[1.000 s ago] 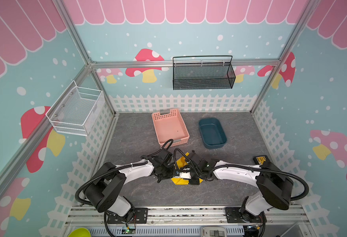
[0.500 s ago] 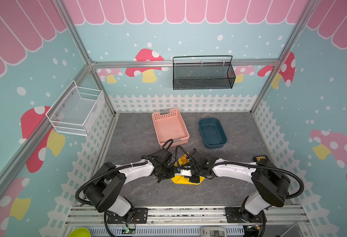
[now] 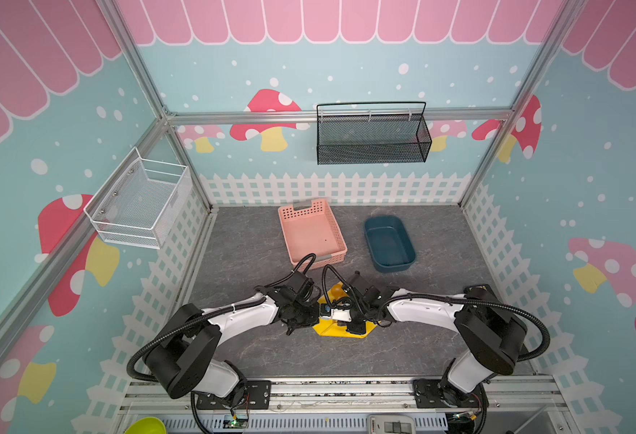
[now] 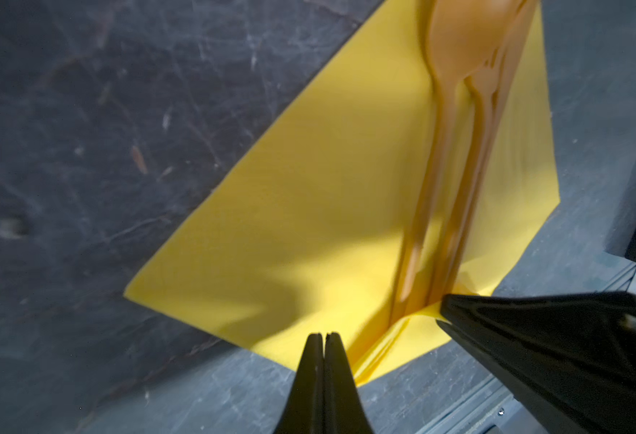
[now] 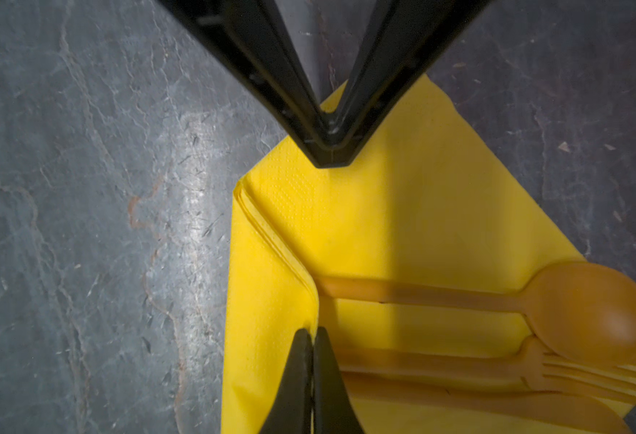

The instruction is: Place the utensils on the paper napkin and roll it up

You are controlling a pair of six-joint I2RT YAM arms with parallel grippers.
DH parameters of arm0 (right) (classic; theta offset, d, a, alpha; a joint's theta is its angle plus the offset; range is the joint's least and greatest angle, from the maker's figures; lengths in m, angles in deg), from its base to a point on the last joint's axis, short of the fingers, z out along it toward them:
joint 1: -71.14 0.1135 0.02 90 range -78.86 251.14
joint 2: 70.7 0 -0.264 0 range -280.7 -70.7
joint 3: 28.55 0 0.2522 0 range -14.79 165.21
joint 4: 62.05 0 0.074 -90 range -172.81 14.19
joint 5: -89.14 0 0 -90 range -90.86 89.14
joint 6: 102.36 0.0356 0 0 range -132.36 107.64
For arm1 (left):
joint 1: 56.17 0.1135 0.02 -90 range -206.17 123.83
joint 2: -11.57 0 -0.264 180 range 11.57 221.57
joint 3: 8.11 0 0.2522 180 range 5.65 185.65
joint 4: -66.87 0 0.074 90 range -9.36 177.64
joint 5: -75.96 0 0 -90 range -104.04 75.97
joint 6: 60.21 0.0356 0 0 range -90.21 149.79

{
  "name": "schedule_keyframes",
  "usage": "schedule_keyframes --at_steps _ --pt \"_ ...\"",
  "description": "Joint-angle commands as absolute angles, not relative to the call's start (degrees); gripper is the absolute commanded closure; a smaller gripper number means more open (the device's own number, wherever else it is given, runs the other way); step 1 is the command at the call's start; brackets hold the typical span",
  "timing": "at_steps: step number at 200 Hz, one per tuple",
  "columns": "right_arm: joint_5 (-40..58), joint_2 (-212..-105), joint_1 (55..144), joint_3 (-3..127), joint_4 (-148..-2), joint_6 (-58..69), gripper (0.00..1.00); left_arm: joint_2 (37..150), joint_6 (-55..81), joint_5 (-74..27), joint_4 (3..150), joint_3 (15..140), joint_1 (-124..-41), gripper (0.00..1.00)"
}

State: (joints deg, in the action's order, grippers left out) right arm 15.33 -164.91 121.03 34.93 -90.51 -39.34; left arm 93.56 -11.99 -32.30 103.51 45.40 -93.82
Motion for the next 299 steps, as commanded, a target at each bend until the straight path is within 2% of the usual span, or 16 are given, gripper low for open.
schedule_keyframes --at_steps 1,60,106,267,299 --pt "17.03 -166.0 120.54 36.1 -90.02 -40.49 0.99 91.12 -13.31 -34.1 103.49 43.03 -94.05 0.97" --pt "18.07 -167.11 119.94 36.72 -89.65 -39.87 0.99 88.33 -22.87 -43.86 86.4 32.75 -94.22 0.97" --pt "18.48 -167.56 119.74 36.95 -89.58 -39.4 0.99 89.33 -26.69 -46.99 77.92 30.58 -95.01 0.97" --pt "19.18 -166.96 118.77 36.98 -88.73 -38.11 0.98 94.58 -24.0 -43.85 78.17 32.01 -95.47 0.97" --pt "17.94 -166.3 118.73 37.3 -88.64 -36.87 0.89 95.45 -24.0 -43.16 78.85 31.91 -95.46 0.97"
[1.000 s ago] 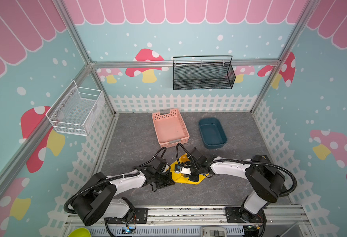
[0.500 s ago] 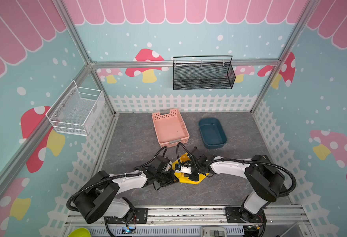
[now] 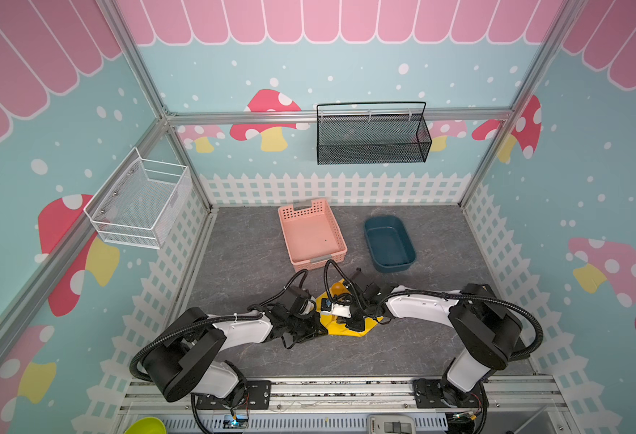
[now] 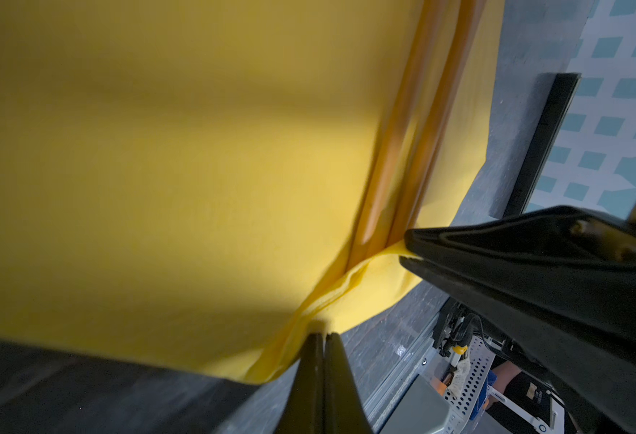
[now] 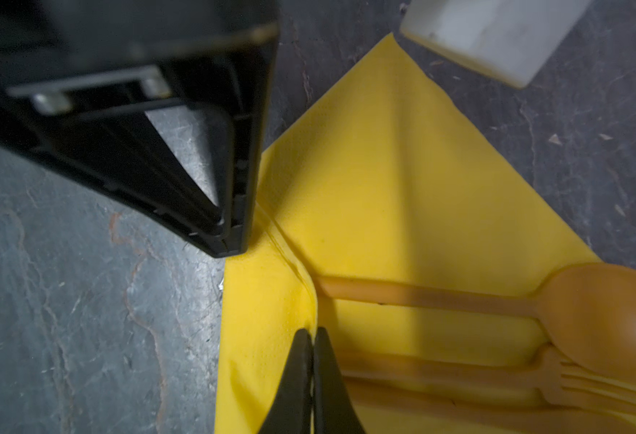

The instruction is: Place the utensils on the paper napkin and roll it up

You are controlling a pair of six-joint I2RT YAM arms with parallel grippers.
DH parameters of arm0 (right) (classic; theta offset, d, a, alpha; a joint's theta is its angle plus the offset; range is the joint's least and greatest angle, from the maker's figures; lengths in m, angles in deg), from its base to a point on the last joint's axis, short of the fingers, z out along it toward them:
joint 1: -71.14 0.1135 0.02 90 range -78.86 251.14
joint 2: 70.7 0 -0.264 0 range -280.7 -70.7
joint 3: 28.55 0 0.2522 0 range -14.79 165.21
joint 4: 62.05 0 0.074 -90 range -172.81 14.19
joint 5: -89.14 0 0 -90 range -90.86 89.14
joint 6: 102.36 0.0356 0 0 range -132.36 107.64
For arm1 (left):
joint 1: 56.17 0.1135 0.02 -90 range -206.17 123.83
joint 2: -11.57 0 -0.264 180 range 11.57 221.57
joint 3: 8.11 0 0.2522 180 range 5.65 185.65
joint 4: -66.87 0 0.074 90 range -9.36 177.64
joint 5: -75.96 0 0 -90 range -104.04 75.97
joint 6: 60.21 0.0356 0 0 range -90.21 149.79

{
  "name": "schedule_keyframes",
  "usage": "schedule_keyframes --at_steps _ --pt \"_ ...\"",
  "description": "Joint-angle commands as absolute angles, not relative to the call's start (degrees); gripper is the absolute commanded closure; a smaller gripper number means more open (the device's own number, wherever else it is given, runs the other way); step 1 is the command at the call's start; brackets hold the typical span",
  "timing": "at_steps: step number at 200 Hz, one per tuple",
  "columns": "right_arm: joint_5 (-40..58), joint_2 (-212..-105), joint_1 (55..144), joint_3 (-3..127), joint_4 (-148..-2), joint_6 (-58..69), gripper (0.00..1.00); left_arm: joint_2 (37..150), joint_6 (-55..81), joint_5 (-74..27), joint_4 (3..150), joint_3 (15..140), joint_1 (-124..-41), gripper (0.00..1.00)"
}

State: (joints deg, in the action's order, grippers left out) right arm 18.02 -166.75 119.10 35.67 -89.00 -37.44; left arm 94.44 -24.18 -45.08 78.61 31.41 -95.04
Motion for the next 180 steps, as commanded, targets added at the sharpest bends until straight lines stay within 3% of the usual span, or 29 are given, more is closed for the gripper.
schedule_keyframes --at_steps 1,30,62,126,180 --pt "17.9 -166.18 118.75 37.27 -88.6 -36.79 0.89 95.48 -24.0 -43.14 78.86 31.92 -95.46 0.97" --pt "16.59 -163.0 118.77 36.74 -87.32 -30.28 0.72 96.18 -23.91 -43.13 78.93 31.69 -95.46 0.97" --pt "15.41 -156.54 118.77 33.84 -85.27 -13.66 0.7 96.36 -23.89 -42.73 79.05 31.58 -95.46 0.97" --pt "20.15 -144.73 118.73 23.01 -77.95 26.0 0.92 97.35 -24.51 -42.67 78.7 31.67 -95.46 0.97" --pt "25.18 -147.32 118.66 16.27 -71.27 37.6 0.98 96.6 -24.62 -42.68 79.39 31.58 -95.46 0.97"
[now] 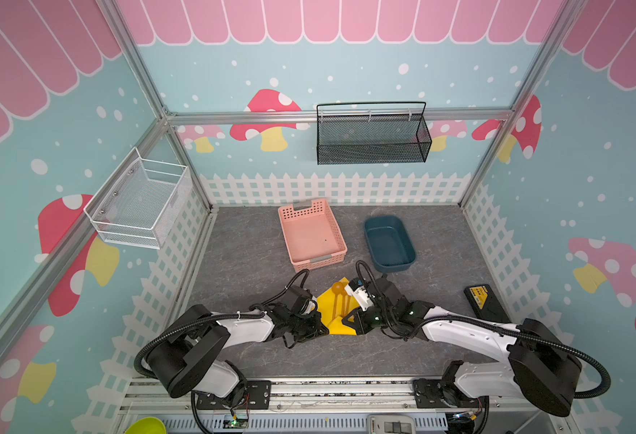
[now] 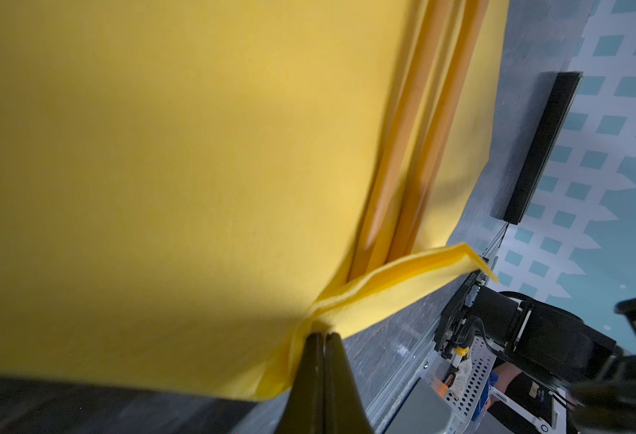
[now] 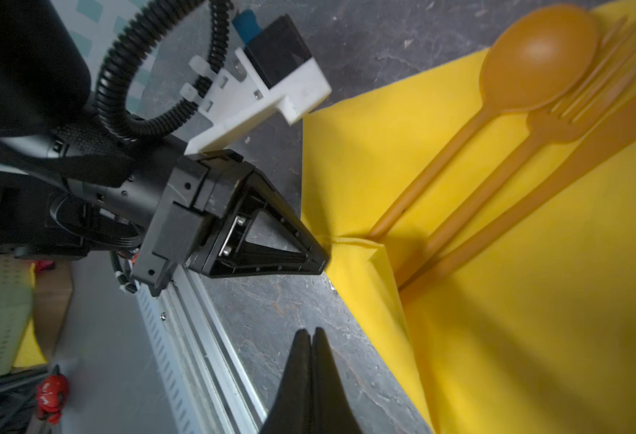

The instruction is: Place the utensils on the paper napkin and roll it up

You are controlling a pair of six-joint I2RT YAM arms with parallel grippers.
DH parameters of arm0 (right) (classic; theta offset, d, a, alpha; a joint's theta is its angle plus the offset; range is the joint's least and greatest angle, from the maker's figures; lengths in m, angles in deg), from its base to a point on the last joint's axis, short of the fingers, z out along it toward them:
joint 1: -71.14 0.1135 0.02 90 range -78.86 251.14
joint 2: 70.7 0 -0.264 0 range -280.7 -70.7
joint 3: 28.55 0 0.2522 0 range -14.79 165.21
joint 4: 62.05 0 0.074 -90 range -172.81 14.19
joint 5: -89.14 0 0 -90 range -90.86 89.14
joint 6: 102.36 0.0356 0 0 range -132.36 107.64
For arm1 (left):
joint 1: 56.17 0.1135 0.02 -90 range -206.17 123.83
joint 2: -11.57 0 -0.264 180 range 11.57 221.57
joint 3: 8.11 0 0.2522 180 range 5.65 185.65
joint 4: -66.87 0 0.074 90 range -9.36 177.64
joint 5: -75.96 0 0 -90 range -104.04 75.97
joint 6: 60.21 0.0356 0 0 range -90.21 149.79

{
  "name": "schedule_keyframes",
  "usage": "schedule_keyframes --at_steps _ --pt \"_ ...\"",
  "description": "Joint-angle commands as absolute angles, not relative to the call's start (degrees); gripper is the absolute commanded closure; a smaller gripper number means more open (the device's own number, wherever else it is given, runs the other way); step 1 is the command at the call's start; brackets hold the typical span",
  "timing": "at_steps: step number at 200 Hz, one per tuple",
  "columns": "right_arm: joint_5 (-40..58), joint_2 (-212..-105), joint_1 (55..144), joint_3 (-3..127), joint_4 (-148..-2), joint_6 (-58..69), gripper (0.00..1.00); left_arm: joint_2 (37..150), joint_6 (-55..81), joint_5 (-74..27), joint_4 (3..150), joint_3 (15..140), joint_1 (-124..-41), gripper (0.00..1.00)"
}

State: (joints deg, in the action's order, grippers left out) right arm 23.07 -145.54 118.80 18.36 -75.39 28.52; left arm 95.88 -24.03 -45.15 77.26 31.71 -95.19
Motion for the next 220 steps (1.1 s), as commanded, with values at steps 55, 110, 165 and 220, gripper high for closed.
schedule_keyframes --at_steps 55,110,165,220 --pt "23.04 -151.23 118.6 16.23 -70.72 38.35 0.99 96.2 -24.44 -42.42 80.1 31.67 -95.48 0.97" --pt "22.0 -153.04 118.05 15.13 -70.78 39.67 1.0 96.2 -24.43 -42.25 80.44 31.8 -95.46 0.97" --pt "21.56 -153.69 117.55 13.48 -70.89 39.94 1.0 96.29 -24.44 -42.15 80.64 31.92 -95.5 0.97" --pt "21.28 -155.96 117.37 13.87 -70.85 39.32 1.0 96.37 -24.35 -42.0 81.14 32.02 -95.46 0.97"
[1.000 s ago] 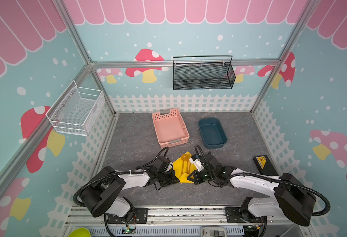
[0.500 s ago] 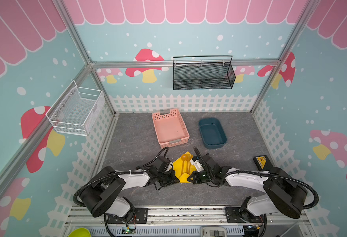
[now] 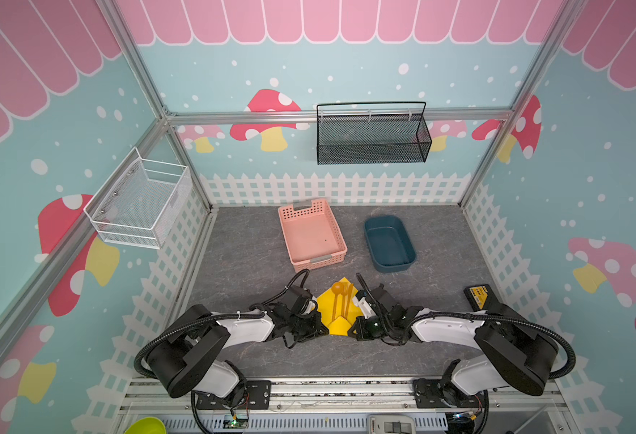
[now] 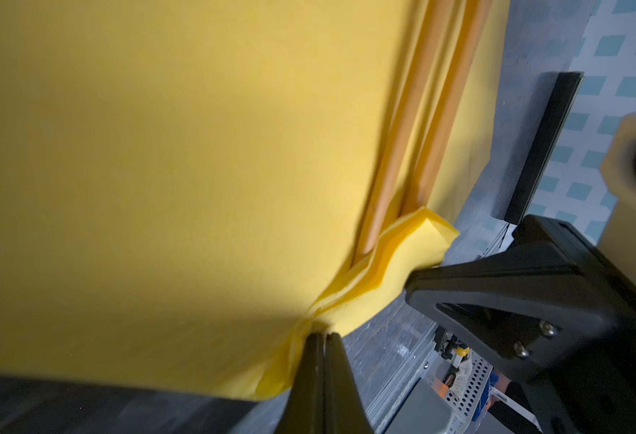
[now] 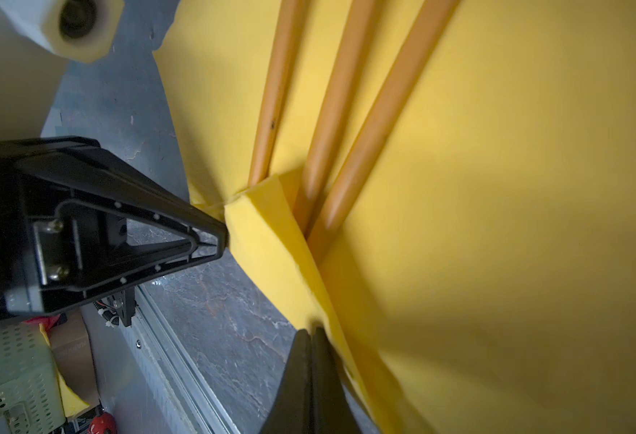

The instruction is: Place the utensils on the paper napkin and roll it up

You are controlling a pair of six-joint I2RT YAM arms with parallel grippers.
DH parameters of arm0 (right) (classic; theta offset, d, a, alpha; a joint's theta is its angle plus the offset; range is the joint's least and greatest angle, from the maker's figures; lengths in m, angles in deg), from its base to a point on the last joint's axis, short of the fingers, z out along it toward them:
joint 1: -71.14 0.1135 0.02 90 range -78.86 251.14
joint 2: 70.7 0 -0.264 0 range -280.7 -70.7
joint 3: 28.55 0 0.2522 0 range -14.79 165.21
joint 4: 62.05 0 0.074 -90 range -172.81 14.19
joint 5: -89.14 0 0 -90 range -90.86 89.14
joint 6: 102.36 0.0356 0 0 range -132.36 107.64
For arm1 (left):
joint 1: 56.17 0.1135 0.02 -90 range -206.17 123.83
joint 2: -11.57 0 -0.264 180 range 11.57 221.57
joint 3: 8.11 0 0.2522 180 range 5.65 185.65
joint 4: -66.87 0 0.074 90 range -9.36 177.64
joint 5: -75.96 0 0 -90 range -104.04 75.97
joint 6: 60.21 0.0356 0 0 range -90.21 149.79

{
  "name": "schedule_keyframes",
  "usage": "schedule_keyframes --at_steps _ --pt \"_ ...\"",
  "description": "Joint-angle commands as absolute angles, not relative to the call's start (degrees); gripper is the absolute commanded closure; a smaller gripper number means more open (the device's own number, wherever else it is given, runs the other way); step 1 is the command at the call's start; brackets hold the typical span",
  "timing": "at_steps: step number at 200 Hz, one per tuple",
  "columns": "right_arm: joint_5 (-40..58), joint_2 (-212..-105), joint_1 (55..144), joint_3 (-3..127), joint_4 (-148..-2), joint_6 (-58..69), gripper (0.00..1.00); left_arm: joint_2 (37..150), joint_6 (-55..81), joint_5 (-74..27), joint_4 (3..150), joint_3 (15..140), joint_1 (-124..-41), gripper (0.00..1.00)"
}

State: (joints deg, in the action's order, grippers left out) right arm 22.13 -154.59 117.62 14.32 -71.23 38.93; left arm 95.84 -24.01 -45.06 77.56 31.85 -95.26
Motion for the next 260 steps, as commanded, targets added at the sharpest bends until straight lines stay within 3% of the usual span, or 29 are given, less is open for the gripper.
schedule_keyframes --at_steps 1,73,260 --pt "21.29 -156.0 117.37 13.87 -70.87 39.32 1.0 96.38 -24.35 -41.99 81.15 32.02 -95.41 0.97" --pt "20.21 -158.31 117.15 13.43 -74.12 38.93 1.0 95.24 -23.38 -40.6 84.52 32.37 -95.41 0.97" --pt "17.43 -152.2 115.4 8.42 -81.05 37.3 1.0 96.38 -23.47 -39.69 86.55 31.49 -94.54 0.98"
